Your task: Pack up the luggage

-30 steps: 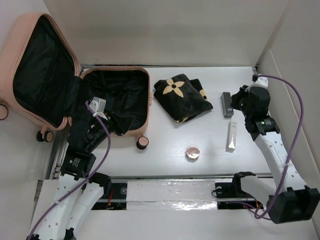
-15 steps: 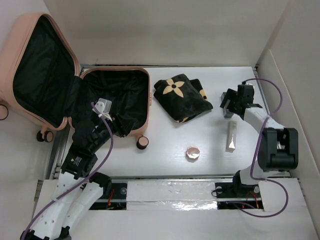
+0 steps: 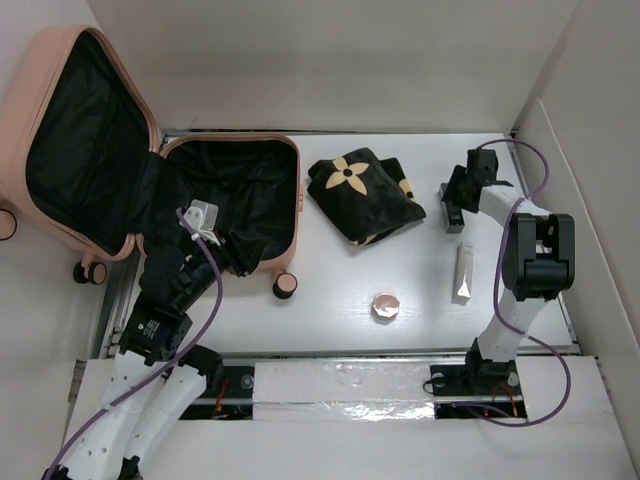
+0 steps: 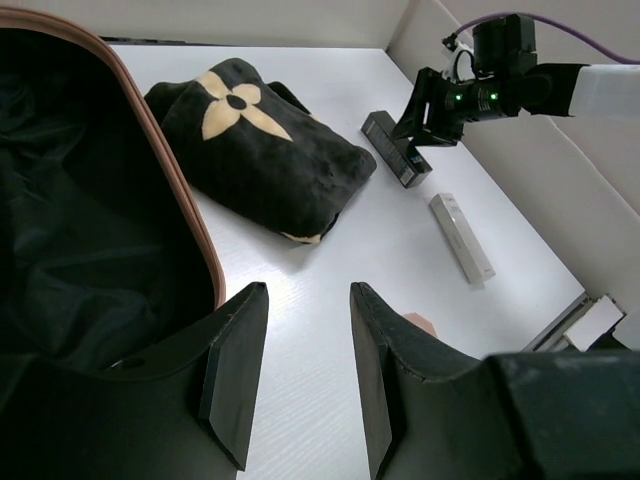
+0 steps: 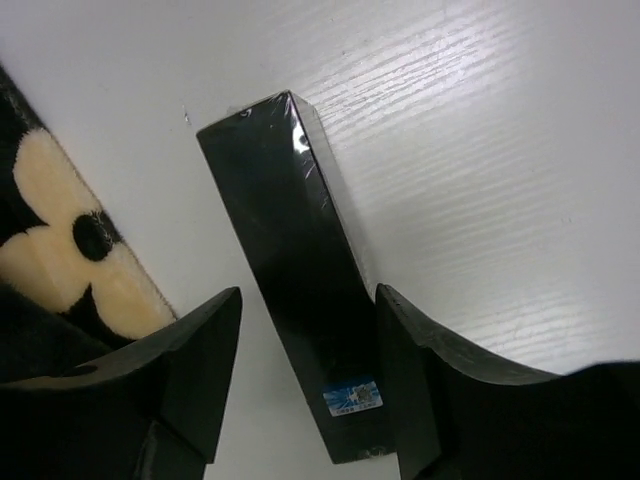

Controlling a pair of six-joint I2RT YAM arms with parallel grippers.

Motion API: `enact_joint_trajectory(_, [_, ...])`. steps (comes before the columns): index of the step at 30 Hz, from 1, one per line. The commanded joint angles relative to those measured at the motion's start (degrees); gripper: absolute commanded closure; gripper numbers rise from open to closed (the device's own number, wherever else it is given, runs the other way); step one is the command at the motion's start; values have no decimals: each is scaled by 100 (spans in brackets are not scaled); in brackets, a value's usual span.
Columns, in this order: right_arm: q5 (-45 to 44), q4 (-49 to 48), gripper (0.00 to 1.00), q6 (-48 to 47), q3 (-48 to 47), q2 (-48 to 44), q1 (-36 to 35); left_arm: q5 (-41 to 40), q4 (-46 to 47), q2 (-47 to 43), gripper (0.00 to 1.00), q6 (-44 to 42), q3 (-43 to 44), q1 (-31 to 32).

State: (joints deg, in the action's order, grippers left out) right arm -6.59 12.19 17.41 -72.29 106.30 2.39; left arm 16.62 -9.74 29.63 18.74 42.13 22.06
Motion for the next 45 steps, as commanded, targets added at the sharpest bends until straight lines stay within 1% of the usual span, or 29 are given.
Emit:
enact_joint_trajectory(1, [105,354,44,-167,-268,189,59,-62,183,-106,65,-81,-12,17])
enact_joint_trajectory(5, [79,258,48,-168,-67,119,164,-63,165,-115,65,-81,-3,17])
enact_joint_trajectory(6, [96,241,47,-176,-31,110,217,-63,165,-159,65,-81,-12,17])
enact_joint_trajectory(9, [228,311,32,-290,-48,189,218,-98,174,-203,65,-81,-12,17])
enact_joint_trajectory(10, [237,459,30,-326,-109,250,139,-80,165,-203,65,-81,-12,17])
enact_joint_trajectory(12, [89,583,34,-405,-241,400,-19,-71,165,-273,65,-73,-29,17])
enact_joint_trajectory(14, [-131,601,32,-414,-242,391,-81,-133,165,-300,65,-72,-29,17])
enact_joint_trajectory(15, [-167,610,34,-405,-285,400,-81,-142,148,-291,65,-72,-21,17])
enact_joint_trajectory(16, [-202,679,42,-396,-329,426,-81,-124,139,-291,65,-72,-21,17])
enact_joint_trajectory(17, [-194,723,56,-379,-364,453,-81,-115,147,-317,65,-81,-29,17])
enact_joint_trajectory(19, [-185,637,61,-361,-312,331,-133,-133,156,-352,65,-81,-29,17])
enact_joint_trajectory(20, [-150,601,67,-318,-268,217,-134,-159,156,-326,65,-81,-21,17])
enact_joint_trajectory(22, [-44,452,68,-317,-154,-362,-283,-142,139,-291,65,-81,-20,17])
enact_joint_trajectory(25, [149,486,69,-343,-224,-1178,-782,-141,165,-317,65,-81,-21,17])
enact_joint_trajectory(26, [245,478,68,-352,-302,-1330,-1228,-185,165,-317,65,-81,-12,17])
enact_joint_trajectory(28, [333,469,68,-317,-434,-1515,-1775,-334,113,-308,65,-64,23,17])
enact_joint_trajectory(29, [490,382,68,-282,-470,-1568,-2082,-379,104,-317,65,-55,23,17])
enact_joint_trajectory(30, [562,311,68,-186,-592,-1542,-2651,-405,86,-335,65,-55,23,17])
enact_joint_trajectory(31, [615,15,68,-90,-637,-1499,-2926,-466,86,-387,66,-55,23,17])
enact_joint_trajectory(33, [992,-417,66,201,-846,-1201,-3627,-546,69,-414,65,-55,23,17])
enact_joint_trajectory(35, [1246,-910,66,490,-1180,-832,-3982,-616,42,-431,65,-46,15,17])
enact_joint_trajectory(36, [1370,-937,66,552,-1452,-352,-4131,-625,42,-449,65,-46,6,17])
enact_joint_trajectory(37, [1475,-885,66,605,-2116,-95,-4411,-660,51,-484,65,-46,6,17])
enact_joint_trajectory(39, [1433,-797,66,623,-2796,633,-4685,-722,42,-510,65,-37,6,17])
enact_joint_trajectory(40, [1363,-701,66,641,-3452,872,-4887,-730,33,-519,65,-37,6,17])
enact_joint_trajectory(42, [1344,-595,56,772,-4062,1321,-4941,-704,33,-546,65,-29,-3,17])
enact_joint_trajectory(43, [1432,-464,46,834,-4343,1662,-4941,-722,42,-581,65,-29,-12,17])
enact_joint_trajectory(44, [1572,-471,26,930,-4668,1744,-4941,-739,42,-590,65,-29,-12,17])
enact_joint_trajectory(45, [1573,-515,19,957,-4715,1762,-4941,-765,16,-590,65,-29,-3,17])
